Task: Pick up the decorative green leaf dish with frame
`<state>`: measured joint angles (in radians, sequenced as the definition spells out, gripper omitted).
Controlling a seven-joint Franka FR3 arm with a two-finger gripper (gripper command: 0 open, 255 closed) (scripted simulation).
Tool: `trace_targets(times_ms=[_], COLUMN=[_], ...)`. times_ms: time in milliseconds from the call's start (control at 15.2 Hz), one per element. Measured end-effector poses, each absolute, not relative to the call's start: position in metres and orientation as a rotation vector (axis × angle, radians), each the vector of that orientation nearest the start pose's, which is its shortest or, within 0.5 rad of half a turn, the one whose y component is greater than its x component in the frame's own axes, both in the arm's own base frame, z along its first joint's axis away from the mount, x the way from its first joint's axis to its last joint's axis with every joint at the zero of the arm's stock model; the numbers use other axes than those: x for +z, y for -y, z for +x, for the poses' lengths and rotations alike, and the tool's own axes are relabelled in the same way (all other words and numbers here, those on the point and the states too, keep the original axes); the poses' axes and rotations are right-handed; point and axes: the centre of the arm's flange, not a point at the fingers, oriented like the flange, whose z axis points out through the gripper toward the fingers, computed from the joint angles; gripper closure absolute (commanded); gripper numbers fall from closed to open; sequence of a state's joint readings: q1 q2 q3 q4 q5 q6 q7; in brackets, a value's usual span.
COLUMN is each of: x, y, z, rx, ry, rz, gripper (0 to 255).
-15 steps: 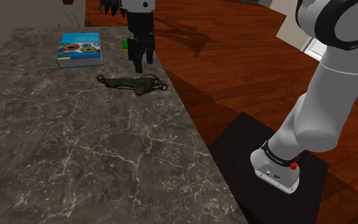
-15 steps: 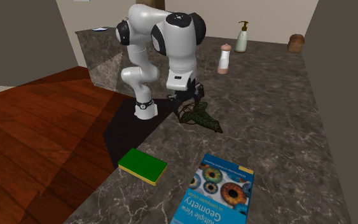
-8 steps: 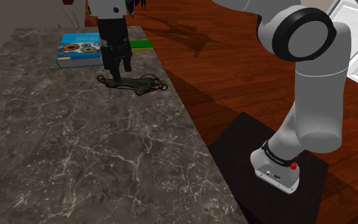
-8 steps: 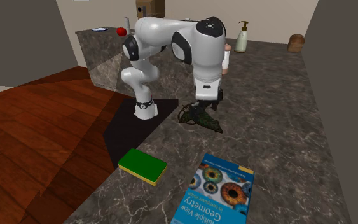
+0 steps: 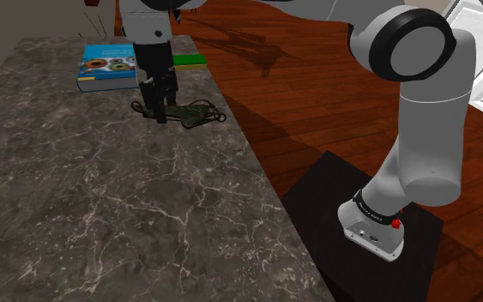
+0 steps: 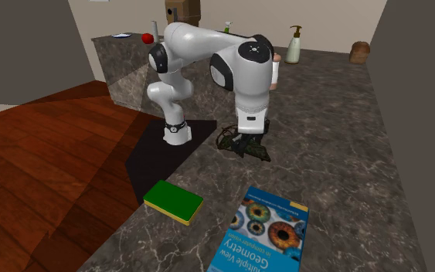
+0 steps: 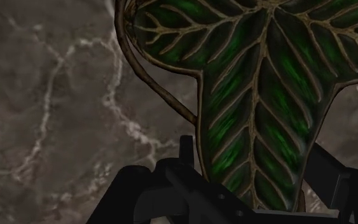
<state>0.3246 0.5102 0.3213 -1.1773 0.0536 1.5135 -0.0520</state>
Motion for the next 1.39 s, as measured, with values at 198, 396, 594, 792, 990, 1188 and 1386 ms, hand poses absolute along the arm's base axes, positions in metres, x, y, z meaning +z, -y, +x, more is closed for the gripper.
trace_targets(times_ms=[198, 396, 594, 792, 990, 1188, 1386], x=[0.499, 0.499, 0.499, 0.510, 0.525, 0.541, 0.557], y=[-0.373, -0.373, -0.373, -0.373, -0.374, -0.373, -0.372], z=[0.571, 0.571, 0.571, 0.570, 0.571, 0.571, 0.571], rx=[0.300, 0.299, 0.300, 0.302, 0.302, 0.302, 0.302], ry=[0.977, 0.977, 0.977, 0.976, 0.976, 0.976, 0.976], rz=[-2.802, -2.802, -2.802, -2.803, -2.802, -2.803, -2.802], gripper=[255, 255, 255, 255, 255, 255, 255])
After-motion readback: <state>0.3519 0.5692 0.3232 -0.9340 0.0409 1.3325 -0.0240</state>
